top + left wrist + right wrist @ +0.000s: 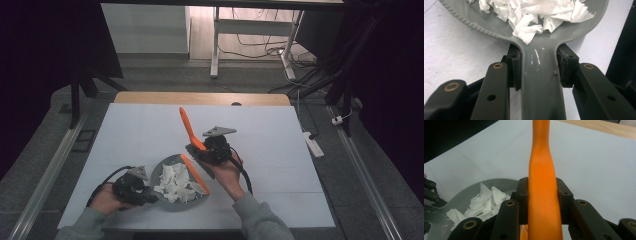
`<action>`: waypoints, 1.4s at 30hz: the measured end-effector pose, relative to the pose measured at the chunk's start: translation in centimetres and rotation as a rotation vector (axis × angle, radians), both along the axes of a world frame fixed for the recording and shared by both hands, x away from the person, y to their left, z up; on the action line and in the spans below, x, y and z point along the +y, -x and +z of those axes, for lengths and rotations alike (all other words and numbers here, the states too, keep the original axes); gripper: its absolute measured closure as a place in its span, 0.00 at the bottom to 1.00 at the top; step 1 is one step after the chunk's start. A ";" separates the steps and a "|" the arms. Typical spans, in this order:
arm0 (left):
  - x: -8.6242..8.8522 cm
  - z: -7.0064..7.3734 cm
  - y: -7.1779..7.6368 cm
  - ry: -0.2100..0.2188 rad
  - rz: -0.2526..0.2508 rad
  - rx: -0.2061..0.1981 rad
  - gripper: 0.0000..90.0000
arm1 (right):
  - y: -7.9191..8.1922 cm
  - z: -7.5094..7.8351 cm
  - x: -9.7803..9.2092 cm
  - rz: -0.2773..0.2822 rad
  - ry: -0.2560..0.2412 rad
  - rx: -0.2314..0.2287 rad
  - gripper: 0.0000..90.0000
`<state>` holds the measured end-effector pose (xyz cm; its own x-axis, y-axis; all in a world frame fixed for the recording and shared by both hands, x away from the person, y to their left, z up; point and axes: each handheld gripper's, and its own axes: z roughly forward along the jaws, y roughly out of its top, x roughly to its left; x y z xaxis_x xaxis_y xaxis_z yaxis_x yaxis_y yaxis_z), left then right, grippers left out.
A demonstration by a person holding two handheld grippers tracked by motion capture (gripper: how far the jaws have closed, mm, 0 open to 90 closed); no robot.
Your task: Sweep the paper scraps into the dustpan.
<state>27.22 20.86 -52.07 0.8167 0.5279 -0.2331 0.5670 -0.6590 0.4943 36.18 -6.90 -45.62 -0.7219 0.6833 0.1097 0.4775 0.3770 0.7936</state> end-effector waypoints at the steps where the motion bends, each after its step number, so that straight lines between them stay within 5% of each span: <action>1: 0.0 0.0 0.0 0.000 0.000 0.001 0.68 | -0.1 -0.1 -0.1 -0.005 0.002 0.001 0.78; 4: 0.0 0.0 0.0 0.000 0.002 0.000 0.68 | -1.0 -0.8 0.2 -0.023 0.056 -0.021 0.78; 11: 0.0 0.0 0.0 0.002 0.006 0.001 0.68 | -4.3 -3.8 2.2 -0.044 0.177 0.033 0.78; 16: 0.0 0.0 0.0 0.002 0.008 0.006 0.68 | -3.2 -3.7 3.5 0.021 0.156 0.089 0.78; 21: -0.1 0.1 0.0 0.001 0.015 0.003 0.68 | -0.5 -3.0 3.7 0.111 0.048 0.144 0.78; 24: -0.1 0.0 0.0 -0.003 0.016 0.007 0.68 | 0.9 -2.1 3.7 0.165 0.025 0.116 0.78; 28: -0.1 0.1 0.1 0.001 0.018 0.003 0.68 | 0.6 0.0 2.3 0.119 -0.022 0.048 0.78; 32: -0.1 -0.1 0.0 -0.002 0.017 0.008 0.68 | 0.1 1.1 0.7 0.086 -0.023 0.027 0.78; 42: -0.2 -0.1 0.1 0.011 0.031 -0.024 0.68 | -0.2 0.4 -1.9 0.041 -0.031 0.013 0.78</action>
<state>27.08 20.70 -52.21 0.8053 0.5508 -0.2192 0.5750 -0.6357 0.5151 36.38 -8.83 -45.23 -0.7478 0.6491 0.1396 0.4722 0.3721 0.7991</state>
